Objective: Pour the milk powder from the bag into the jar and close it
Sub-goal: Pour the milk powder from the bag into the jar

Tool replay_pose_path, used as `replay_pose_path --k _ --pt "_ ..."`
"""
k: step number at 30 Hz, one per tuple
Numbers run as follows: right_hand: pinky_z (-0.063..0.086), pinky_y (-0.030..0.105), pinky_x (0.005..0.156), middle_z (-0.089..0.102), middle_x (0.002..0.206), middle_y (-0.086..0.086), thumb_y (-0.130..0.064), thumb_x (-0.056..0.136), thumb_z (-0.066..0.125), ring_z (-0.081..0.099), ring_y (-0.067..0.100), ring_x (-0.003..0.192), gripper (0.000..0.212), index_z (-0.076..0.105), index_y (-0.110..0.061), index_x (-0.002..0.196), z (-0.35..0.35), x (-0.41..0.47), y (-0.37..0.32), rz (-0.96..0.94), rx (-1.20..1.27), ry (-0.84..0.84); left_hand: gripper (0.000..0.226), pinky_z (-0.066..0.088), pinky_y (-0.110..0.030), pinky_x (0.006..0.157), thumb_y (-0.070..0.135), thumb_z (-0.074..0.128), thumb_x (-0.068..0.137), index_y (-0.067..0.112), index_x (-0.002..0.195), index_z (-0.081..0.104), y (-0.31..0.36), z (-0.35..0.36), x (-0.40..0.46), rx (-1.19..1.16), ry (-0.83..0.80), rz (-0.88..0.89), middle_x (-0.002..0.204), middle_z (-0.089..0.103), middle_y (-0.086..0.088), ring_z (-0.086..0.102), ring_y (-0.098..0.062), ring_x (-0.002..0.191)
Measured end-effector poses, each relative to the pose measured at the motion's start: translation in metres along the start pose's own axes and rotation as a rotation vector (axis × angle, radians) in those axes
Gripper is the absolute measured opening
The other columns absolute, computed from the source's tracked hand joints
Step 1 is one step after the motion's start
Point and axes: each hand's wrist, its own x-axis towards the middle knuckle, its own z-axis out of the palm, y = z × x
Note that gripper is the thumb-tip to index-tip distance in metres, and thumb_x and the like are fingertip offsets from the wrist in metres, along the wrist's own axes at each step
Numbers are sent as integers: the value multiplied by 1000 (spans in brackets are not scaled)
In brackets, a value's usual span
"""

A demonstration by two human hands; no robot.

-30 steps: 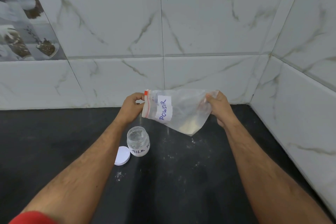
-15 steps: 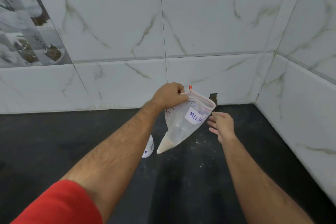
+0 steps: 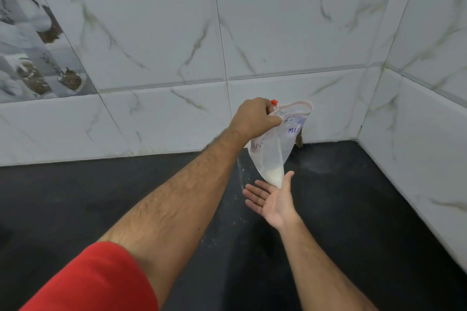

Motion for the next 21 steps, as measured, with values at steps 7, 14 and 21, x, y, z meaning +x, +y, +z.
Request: replay_pose_path --k 7,14,21 --pt "52 58 96 58 129 34 -93 67 44 64 50 111 114 44 -6 140 24 16 -4 -120 568 -96 23 43 -27 60 31 79 75 16 72 61 -4 -13 -10 -252 -13 -19 69 59 6 55 -12 65" --pt "56 49 93 67 128 19 -45 102 38 66 37 114 50 61 -12 133 43 25 -26 -358 528 -16 42 30 -15 46 43 79 77 21 58 49 -70 -41 -49 -194 161 -89 47 47 14 42 0 45" --pt "56 43 92 66 130 17 -25 98 50 65 33 115 43 57 -7 136 64 18 -41 -475 360 -1 33 42 -31 65 39 67 83 8 77 69 -151 -46 -95 -410 212 -223 78 71 -17 53 -11 66"
